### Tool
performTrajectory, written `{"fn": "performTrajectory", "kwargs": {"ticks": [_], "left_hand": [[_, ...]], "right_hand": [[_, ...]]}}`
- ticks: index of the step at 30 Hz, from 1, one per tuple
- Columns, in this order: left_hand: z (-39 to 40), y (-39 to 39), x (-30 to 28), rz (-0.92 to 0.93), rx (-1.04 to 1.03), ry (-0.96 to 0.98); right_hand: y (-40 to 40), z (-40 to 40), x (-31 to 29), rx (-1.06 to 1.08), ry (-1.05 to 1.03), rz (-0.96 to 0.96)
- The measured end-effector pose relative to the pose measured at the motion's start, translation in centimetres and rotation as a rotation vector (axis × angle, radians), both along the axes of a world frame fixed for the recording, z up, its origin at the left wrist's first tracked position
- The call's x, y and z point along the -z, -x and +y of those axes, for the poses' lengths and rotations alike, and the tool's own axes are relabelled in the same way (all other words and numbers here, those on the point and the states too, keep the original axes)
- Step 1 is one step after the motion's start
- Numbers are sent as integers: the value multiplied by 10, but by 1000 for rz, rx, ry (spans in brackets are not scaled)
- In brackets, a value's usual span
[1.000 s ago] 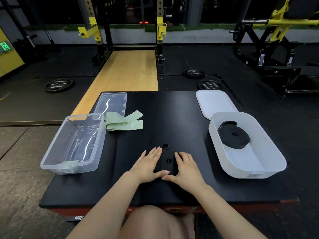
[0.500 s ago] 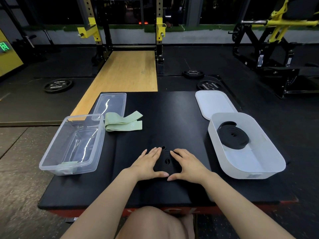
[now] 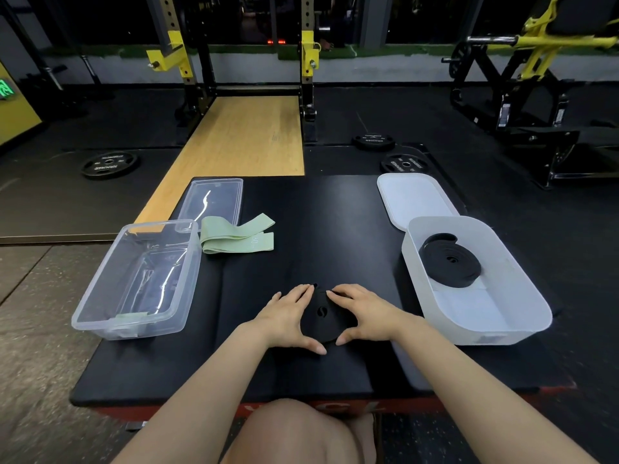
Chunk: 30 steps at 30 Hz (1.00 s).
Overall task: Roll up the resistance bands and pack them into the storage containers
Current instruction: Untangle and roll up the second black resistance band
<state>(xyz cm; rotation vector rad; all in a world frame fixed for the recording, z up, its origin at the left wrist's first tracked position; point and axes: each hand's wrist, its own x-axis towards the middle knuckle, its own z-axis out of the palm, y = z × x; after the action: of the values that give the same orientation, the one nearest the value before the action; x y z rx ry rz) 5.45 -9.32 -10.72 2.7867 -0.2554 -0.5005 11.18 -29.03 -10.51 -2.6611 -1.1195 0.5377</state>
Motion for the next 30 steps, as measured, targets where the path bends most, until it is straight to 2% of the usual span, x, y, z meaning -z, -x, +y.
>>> {"fn": "performTrajectory", "kwargs": {"ticks": [6, 11, 15, 23, 30], "left_hand": [[-1, 0, 2, -60, -8, 25], [1, -2, -2, -65, 5, 40], [2, -2, -1, -34, -13, 60], [-2, 6, 0, -18, -86, 139], [0, 21, 10, -64, -287, 94]], "right_hand": [[-3, 5, -4, 45, -34, 13], [-15, 16, -14, -58, 109, -52], [-26, 25, -17, -127, 164, 39], [-24, 19, -14, -55, 57, 104], [-6, 9, -6, 29, -29, 71]]}}
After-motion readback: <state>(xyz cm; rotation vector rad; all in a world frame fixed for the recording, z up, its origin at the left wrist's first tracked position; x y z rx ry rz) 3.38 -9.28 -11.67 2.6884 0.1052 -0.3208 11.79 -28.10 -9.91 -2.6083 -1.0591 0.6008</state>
